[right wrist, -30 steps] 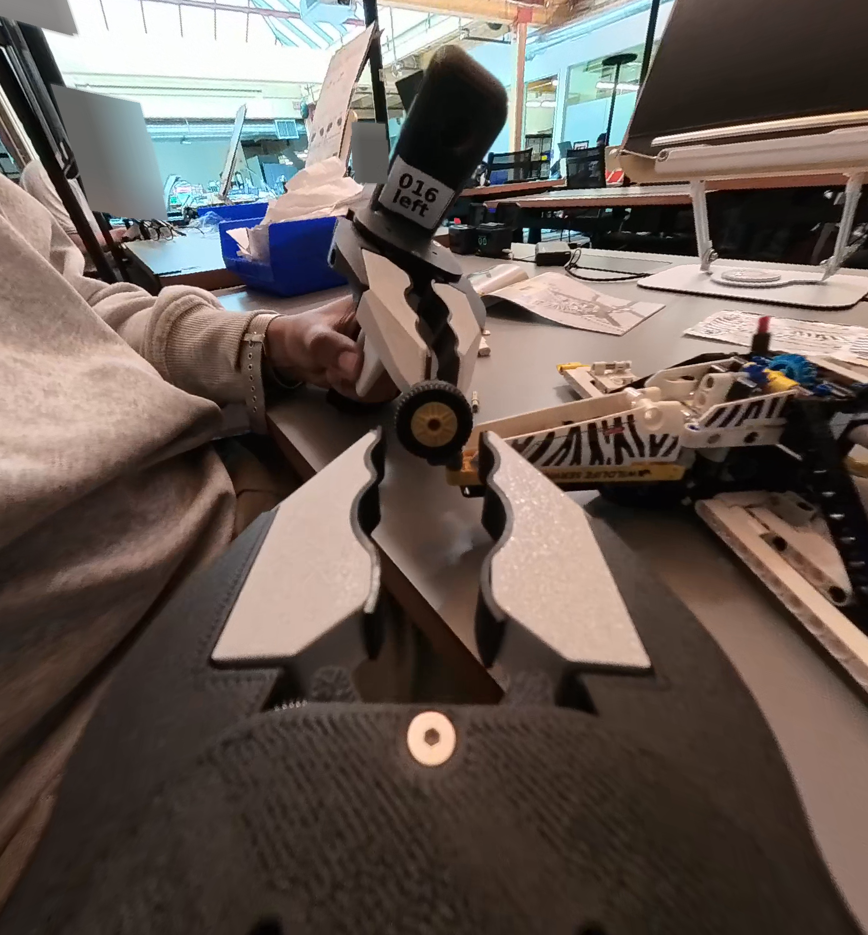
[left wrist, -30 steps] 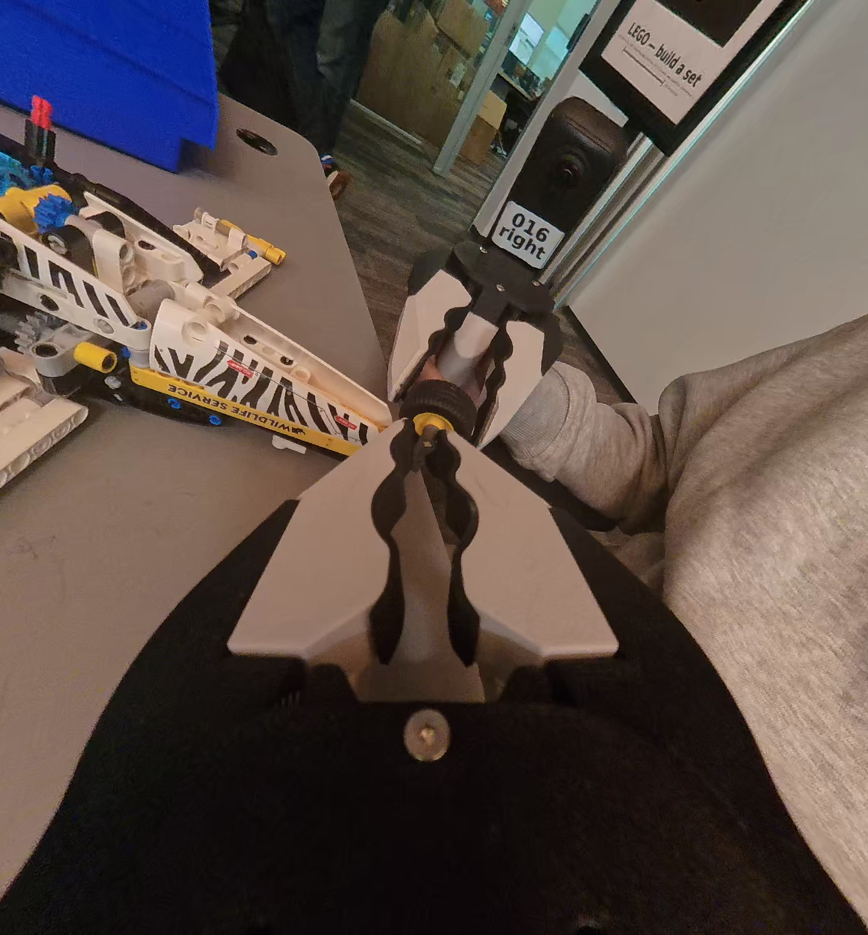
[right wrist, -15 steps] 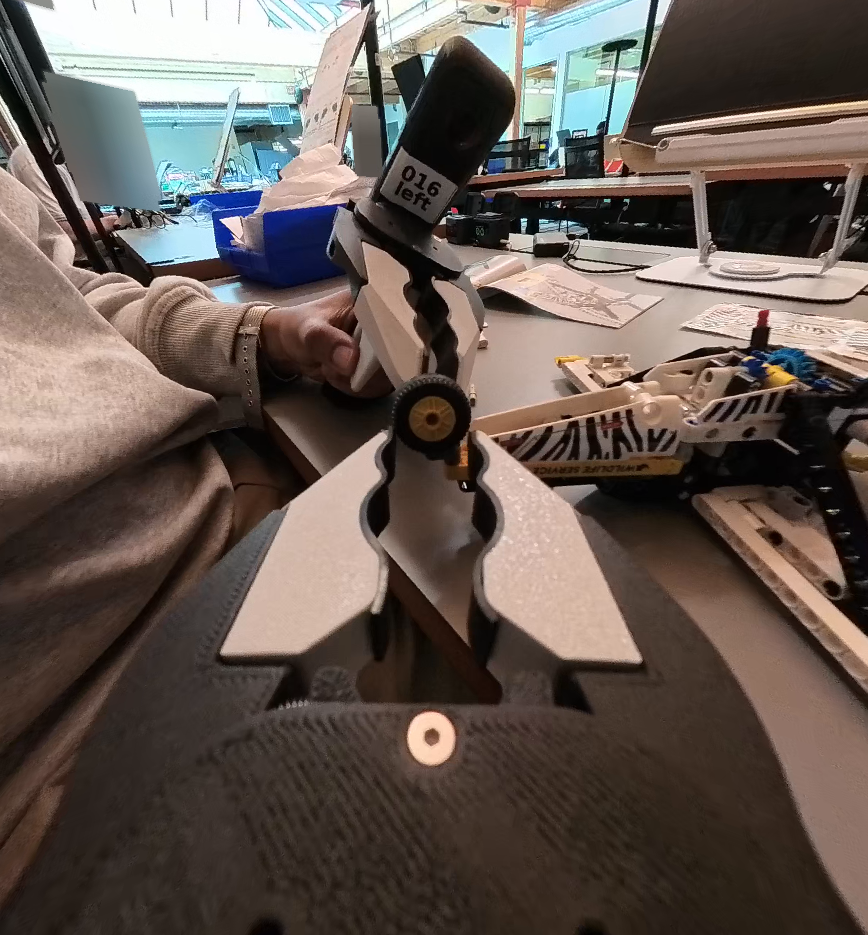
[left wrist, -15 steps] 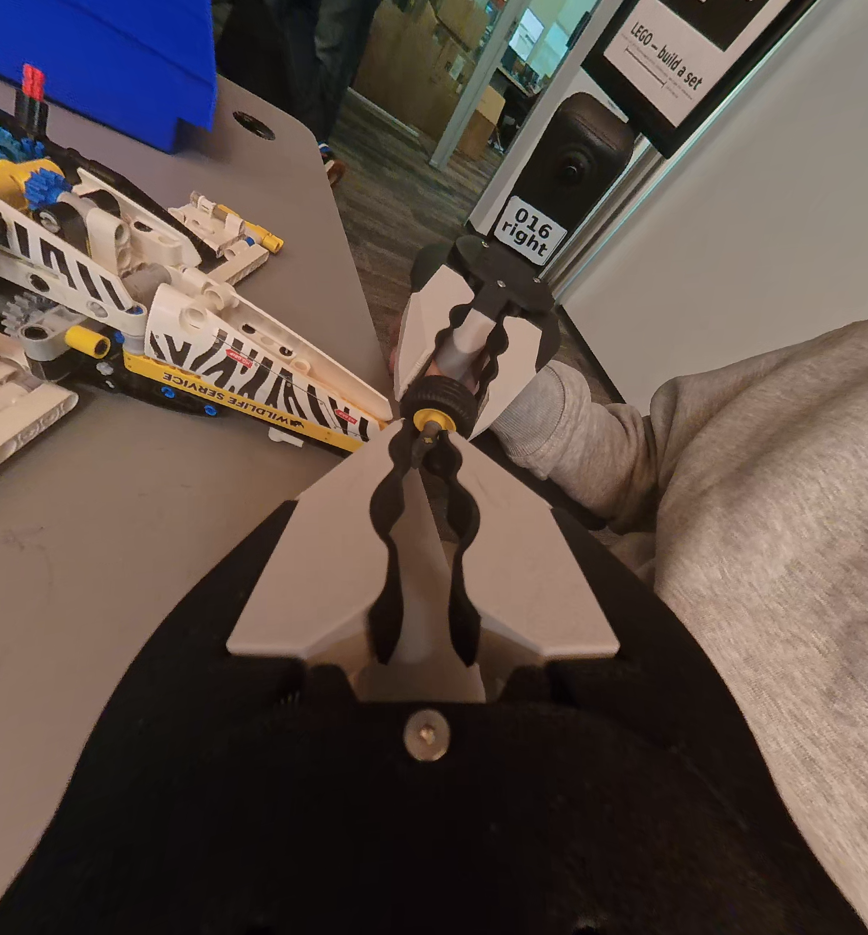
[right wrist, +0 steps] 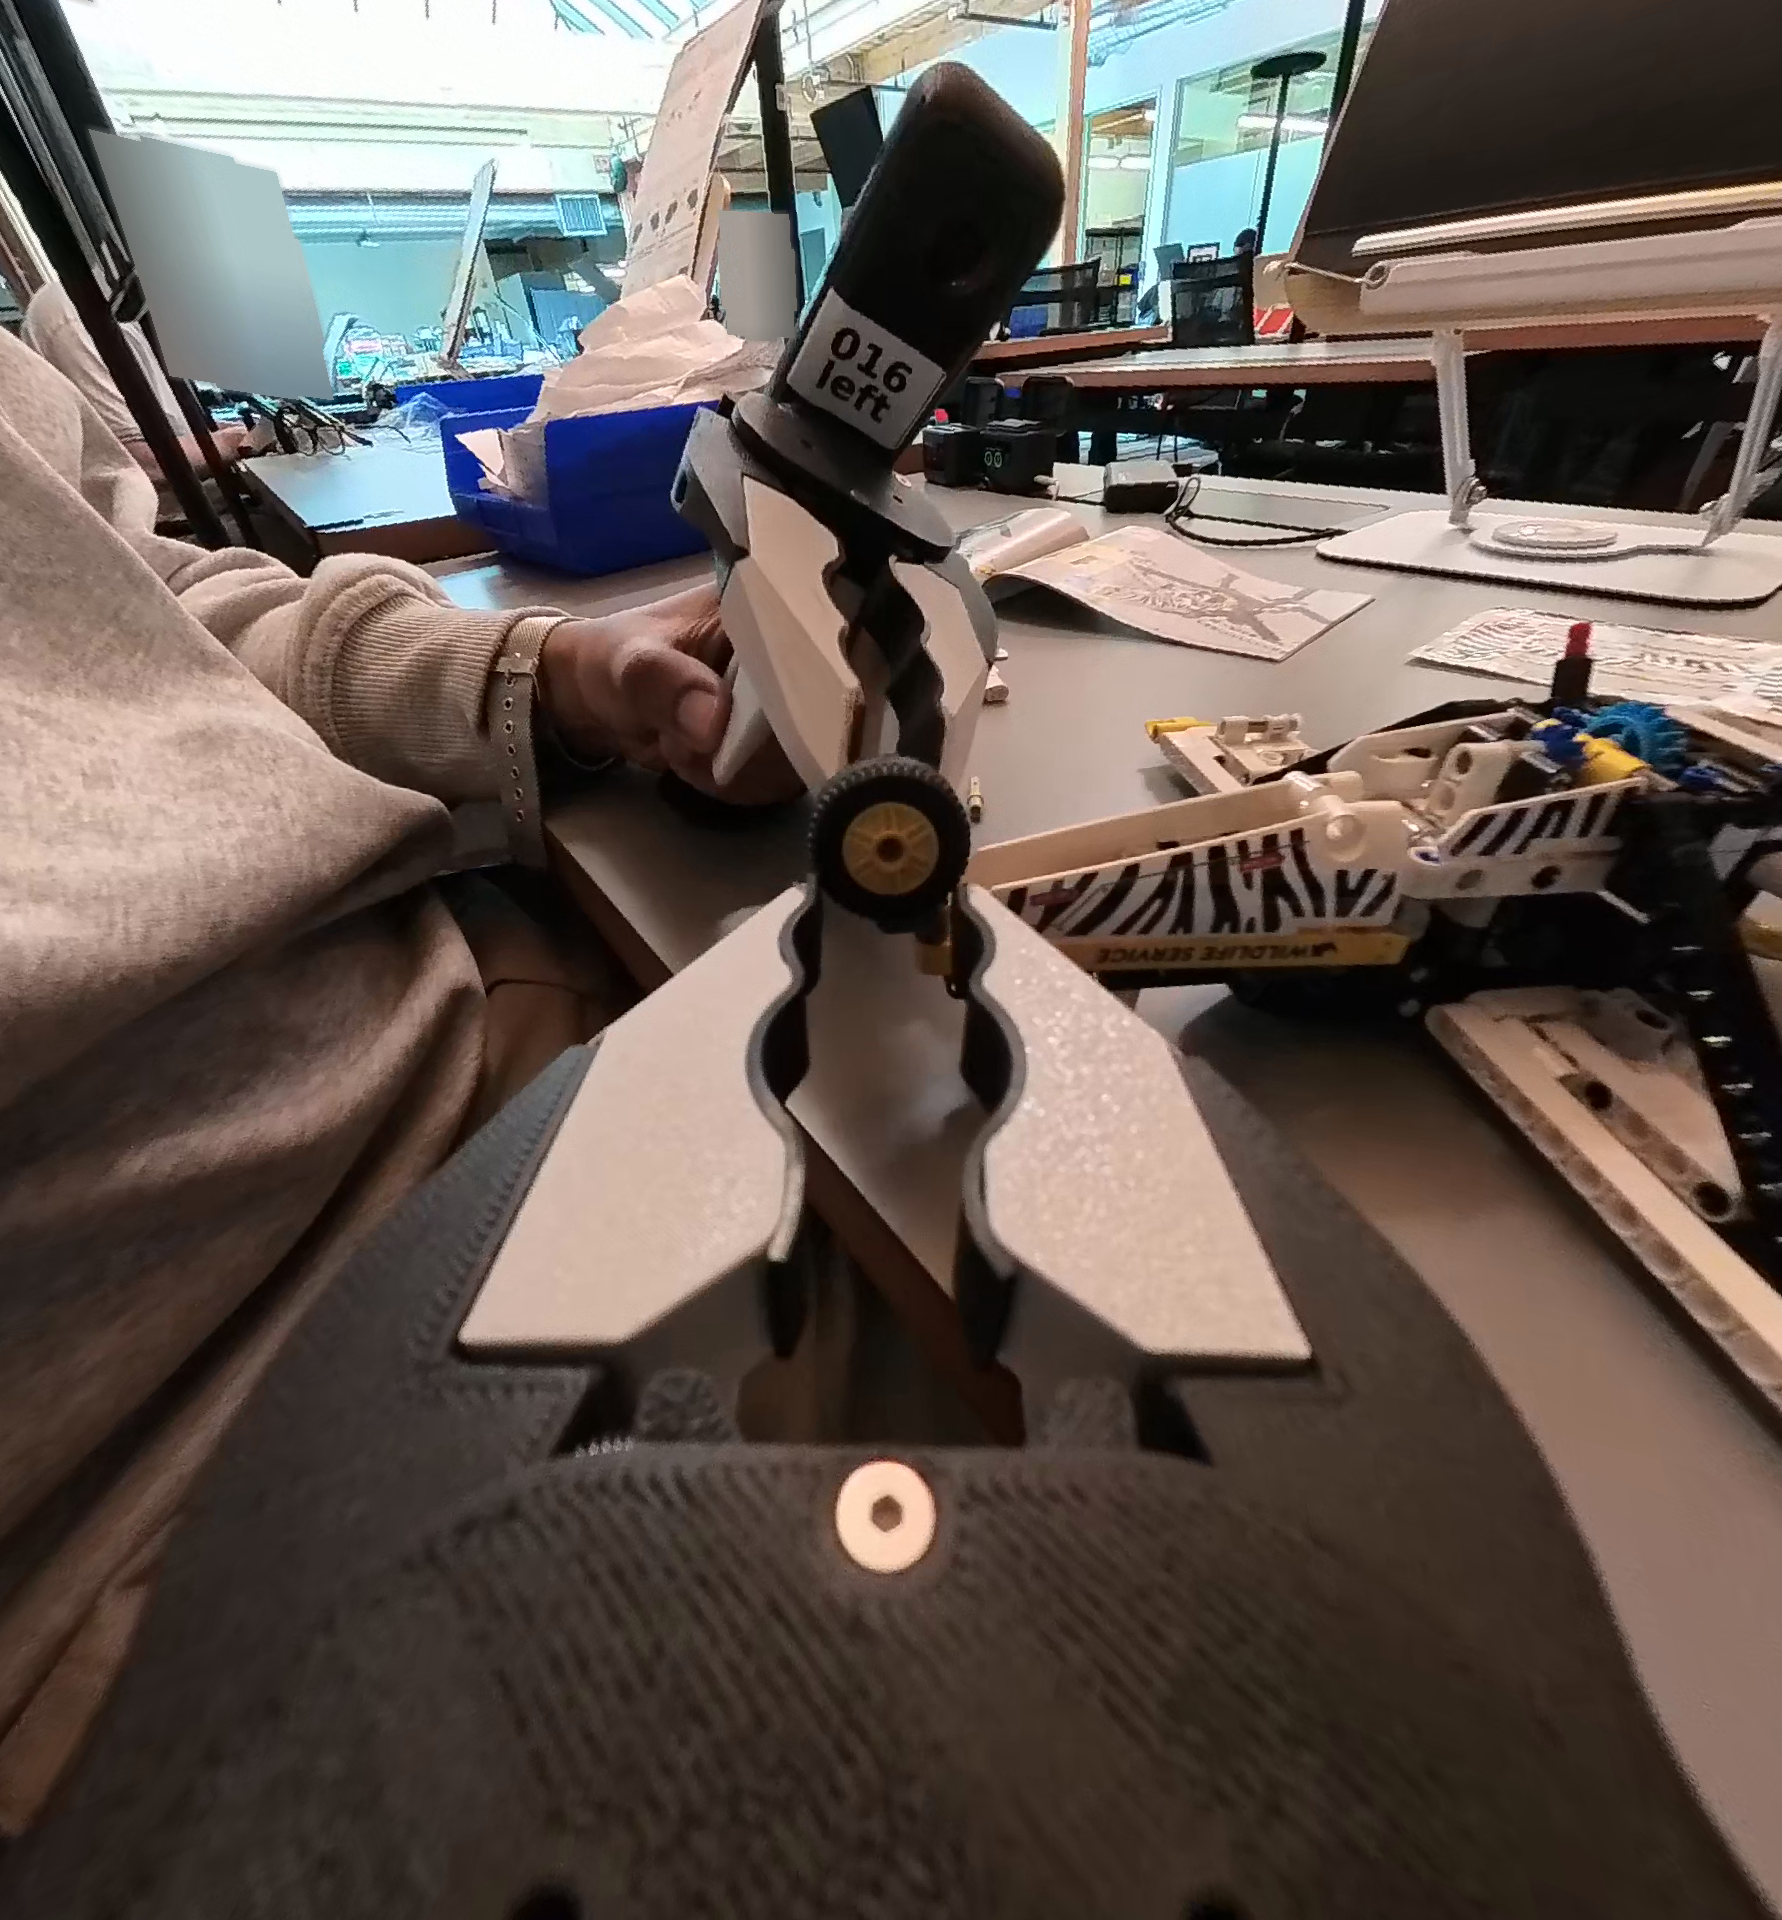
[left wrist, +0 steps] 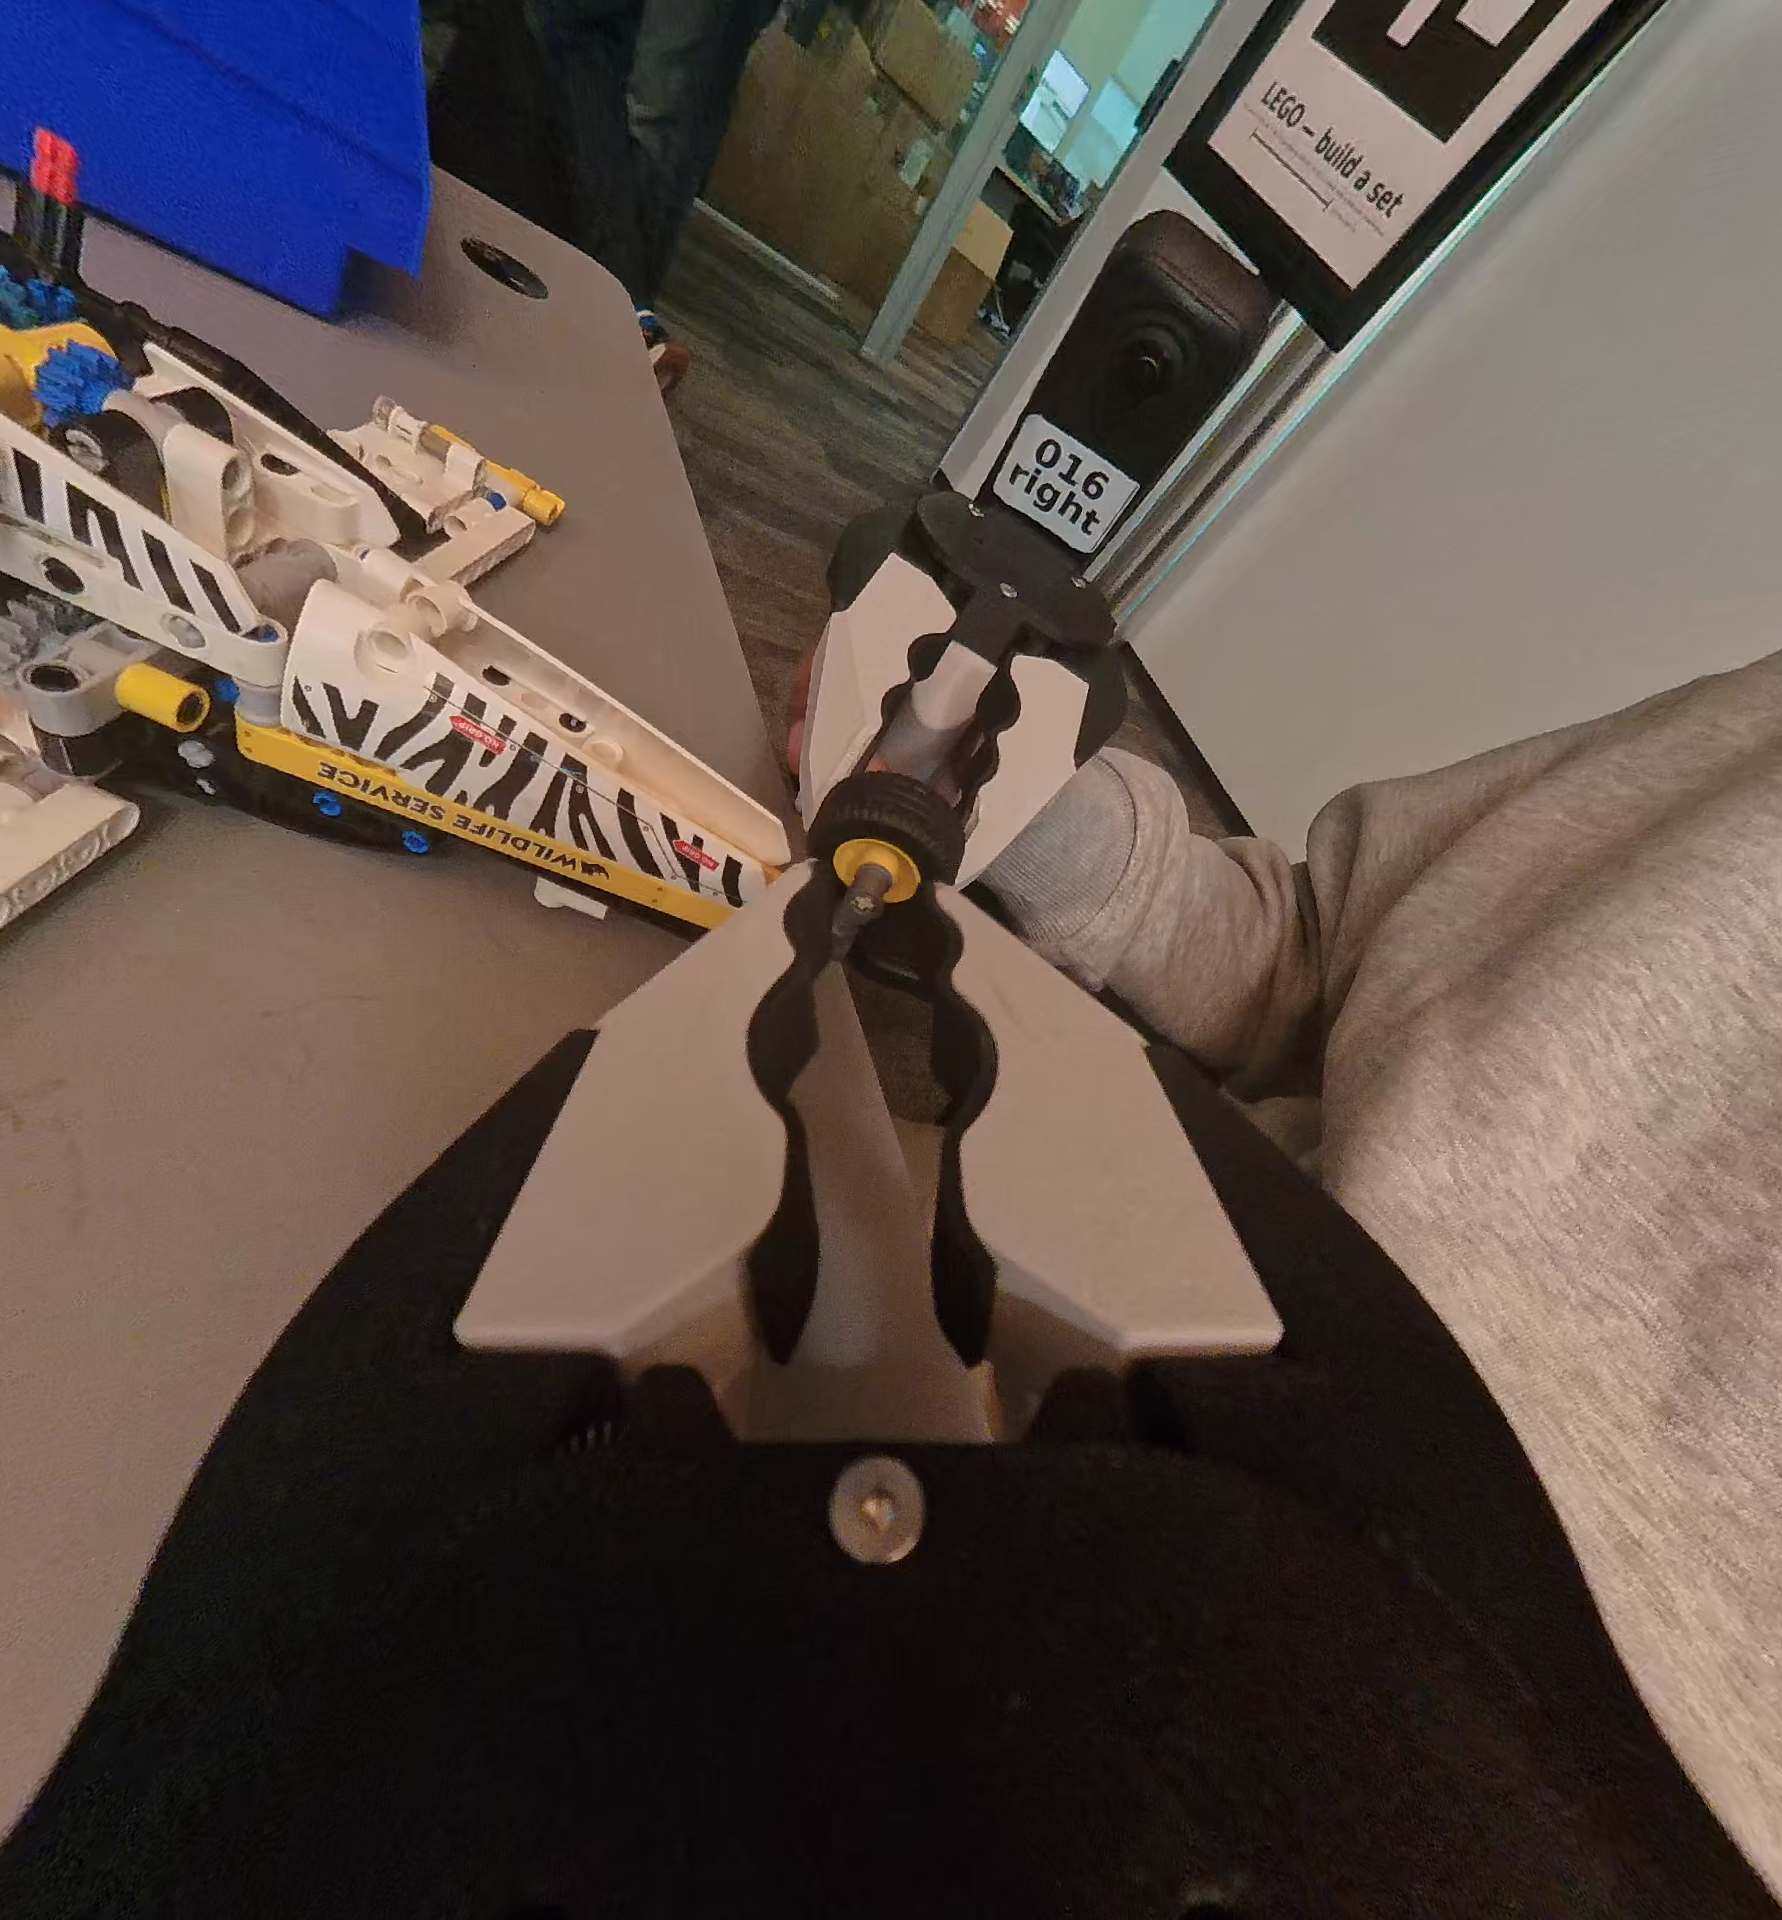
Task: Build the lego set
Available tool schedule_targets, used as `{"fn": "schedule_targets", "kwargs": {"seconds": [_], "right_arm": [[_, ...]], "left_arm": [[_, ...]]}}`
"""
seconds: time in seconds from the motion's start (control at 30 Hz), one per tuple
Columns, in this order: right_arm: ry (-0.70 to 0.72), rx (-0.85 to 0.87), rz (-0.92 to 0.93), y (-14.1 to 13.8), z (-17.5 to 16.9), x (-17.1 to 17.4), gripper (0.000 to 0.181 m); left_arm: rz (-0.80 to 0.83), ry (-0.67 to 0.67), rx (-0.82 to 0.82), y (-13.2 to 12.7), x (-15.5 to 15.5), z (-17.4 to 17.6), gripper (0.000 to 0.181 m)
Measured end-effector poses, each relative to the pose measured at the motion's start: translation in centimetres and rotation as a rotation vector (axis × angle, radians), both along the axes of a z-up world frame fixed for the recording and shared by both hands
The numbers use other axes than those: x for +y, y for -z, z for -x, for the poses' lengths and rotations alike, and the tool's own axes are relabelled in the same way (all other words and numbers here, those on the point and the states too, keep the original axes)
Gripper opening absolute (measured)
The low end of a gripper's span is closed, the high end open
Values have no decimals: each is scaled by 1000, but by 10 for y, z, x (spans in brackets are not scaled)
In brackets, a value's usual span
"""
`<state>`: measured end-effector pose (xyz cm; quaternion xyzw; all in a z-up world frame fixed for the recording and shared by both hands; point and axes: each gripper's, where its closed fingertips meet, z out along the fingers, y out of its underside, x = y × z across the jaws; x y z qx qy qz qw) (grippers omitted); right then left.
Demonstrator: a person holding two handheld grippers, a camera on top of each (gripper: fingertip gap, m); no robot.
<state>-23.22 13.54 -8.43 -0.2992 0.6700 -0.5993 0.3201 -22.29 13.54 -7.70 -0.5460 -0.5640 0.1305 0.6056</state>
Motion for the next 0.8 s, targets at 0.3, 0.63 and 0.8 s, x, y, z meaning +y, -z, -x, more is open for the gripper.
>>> {"fn": "schedule_targets", "kwargs": {"seconds": [0.3, 0.63, 0.8], "right_arm": [[-5, -7, -6, 1, -1, 0, 22], [-5, -11, -10, 1, -1, 0, 21], [-4, -21, -22, 1, -1, -1, 21]], "left_arm": [[17, 0, 13, -1, 4, 3, 29], [43, -11, 22, -2, 4, 4, 24], [51, -20, 24, -2, 4, 4, 24]]}}
